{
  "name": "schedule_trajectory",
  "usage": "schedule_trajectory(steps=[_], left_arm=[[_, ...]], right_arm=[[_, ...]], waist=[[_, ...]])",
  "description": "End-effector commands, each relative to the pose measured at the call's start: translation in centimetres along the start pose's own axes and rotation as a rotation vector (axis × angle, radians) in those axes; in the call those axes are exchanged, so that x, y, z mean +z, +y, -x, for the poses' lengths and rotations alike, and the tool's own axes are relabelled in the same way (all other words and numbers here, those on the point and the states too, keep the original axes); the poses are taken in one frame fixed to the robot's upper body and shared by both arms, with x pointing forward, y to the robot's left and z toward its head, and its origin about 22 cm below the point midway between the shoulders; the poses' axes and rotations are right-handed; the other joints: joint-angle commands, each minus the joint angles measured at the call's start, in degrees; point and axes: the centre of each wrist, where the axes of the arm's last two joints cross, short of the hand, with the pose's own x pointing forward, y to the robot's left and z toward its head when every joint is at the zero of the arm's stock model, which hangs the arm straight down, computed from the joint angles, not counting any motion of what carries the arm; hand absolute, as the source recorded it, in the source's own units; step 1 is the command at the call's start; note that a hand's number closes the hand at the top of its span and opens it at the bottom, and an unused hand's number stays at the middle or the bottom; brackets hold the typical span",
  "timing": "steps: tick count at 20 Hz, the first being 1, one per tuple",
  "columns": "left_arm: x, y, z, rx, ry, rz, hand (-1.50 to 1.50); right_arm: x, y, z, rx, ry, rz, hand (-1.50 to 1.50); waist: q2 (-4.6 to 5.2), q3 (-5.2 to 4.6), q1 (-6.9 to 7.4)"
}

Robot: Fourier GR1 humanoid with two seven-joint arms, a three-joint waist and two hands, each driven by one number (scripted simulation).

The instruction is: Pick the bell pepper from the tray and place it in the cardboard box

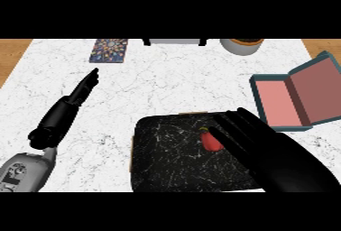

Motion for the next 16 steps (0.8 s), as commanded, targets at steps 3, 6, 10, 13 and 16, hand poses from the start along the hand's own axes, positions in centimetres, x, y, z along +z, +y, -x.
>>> schedule_trajectory(steps=[3,6,10,13,16], left_arm=[[1.0,1.3,1.3,-0.009,0.001,0.0,0.0],[-1.0,1.7,-0.3,0.001,-0.004,-0.003,0.0],[0.9,1.4,1.3,-0.005,-0.003,-0.007,0.0],[0.5,0.7,1.8,0.002,-0.009,-0.017,0.0],[0.0,-0.3,-1.5,0.007,0.009,-0.004,0.0]], right_arm=[[-1.5,2.2,-5.6,0.079,0.08,-0.113,-1.5],[-4.2,2.0,-6.8,0.063,0.133,-0.142,-1.5],[-5.0,4.2,-7.9,0.048,0.148,-0.164,-1.5],[-4.9,3.8,-7.6,0.036,0.16,-0.179,-1.5],[-5.3,4.6,-6.2,0.113,0.215,-0.156,-1.5]], waist=[[0.07,0.07,-0.09],[0.16,0.11,-0.22],[0.19,0.15,-0.2],[0.18,0.15,-0.4],[0.1,0.19,-0.19]])
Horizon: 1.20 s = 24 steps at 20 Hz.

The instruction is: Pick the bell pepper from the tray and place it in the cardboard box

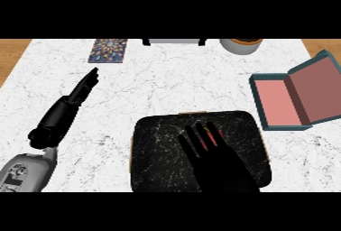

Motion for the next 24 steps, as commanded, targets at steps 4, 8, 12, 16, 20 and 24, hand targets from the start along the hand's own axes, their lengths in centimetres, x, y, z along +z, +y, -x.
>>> schedule_trajectory(steps=[4,8,12,16,20,24], left_arm=[[0.8,0.9,0.4,-0.002,-0.013,-0.005,0.0],[0.4,0.7,-0.2,0.002,-0.008,0.005,0.0],[-0.7,0.3,-0.6,-0.008,-0.016,-0.003,0.0],[1.5,-0.4,0.0,-0.011,0.003,-0.01,0.0],[-0.1,2.5,0.9,-0.006,-0.022,-0.004,0.0],[0.1,1.8,-1.0,-0.007,0.009,0.006,0.0]], right_arm=[[-1.6,0.5,-0.6,0.026,0.059,0.042,-1.5],[-2.2,0.9,-1.4,0.057,0.054,0.018,-1.5],[-3.8,2.9,0.3,0.073,0.082,0.003,-1.5],[-3.2,4.5,1.2,0.094,0.12,0.003,-1.5],[-5.2,5.0,1.5,0.07,0.094,-0.008,-1.5],[-6.7,5.2,2.5,0.052,0.068,-0.017,-1.5]], waist=[[0.01,0.02,0.02],[0.0,0.02,-0.05],[0.03,0.02,-0.11],[-0.02,0.03,-0.05],[0.07,0.02,-0.13],[0.03,0.03,0.03]])
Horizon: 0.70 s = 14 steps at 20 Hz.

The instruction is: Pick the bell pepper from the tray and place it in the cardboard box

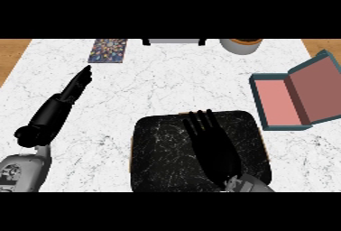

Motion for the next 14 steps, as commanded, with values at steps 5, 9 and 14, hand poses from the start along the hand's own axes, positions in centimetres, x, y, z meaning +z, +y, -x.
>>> schedule_trajectory(steps=[5,9,14], left_arm=[[1.3,-1.3,1.2,0.014,-0.011,0.007,0.0],[0.5,0.7,-0.4,0.016,-0.011,0.011,0.0],[0.3,-1.1,0.7,-0.006,-0.011,0.001,0.0]], right_arm=[[-0.7,3.3,0.4,0.017,0.025,-0.03,-1.5],[-2.7,4.2,0.7,0.032,0.054,-0.015,-1.5],[-3.7,3.2,1.0,0.004,0.057,-0.058,-1.5]], waist=[[-0.02,0.0,0.0],[0.01,0.01,0.1],[0.02,0.0,0.03]])
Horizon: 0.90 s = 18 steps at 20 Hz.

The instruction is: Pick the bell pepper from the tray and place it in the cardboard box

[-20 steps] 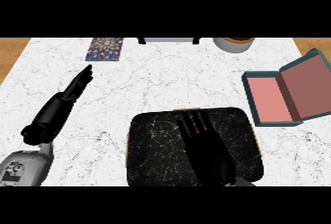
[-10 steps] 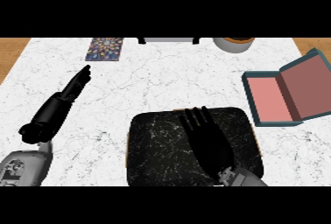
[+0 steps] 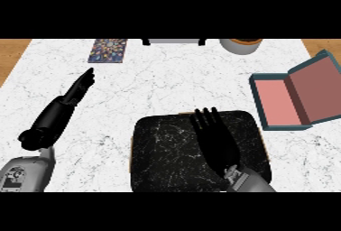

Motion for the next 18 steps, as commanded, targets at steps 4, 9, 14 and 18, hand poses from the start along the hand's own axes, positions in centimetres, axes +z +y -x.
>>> schedule_trajectory(steps=[4,9,14,18], left_arm=[[0.4,-1.7,1.5,-0.002,0.016,-0.01,0.0],[-0.7,0.0,-1.2,-0.004,-0.01,-0.004,0.0],[-0.7,-1.3,-0.8,0.003,0.013,-0.009,0.0],[-0.1,-0.2,-0.2,0.015,-0.018,0.015,0.0]], right_arm=[[-2.3,1.6,1.4,-0.009,-0.046,-0.019,-1.5],[-2.2,3.2,0.5,0.062,-0.168,0.075,1.5],[-0.6,2.3,1.1,0.081,-0.206,0.189,1.5],[-6.1,0.2,3.2,-0.159,0.032,0.149,1.5]], waist=[[0.05,0.0,0.11],[0.04,0.03,0.3],[-0.07,0.0,-0.13],[0.4,0.05,1.21]])
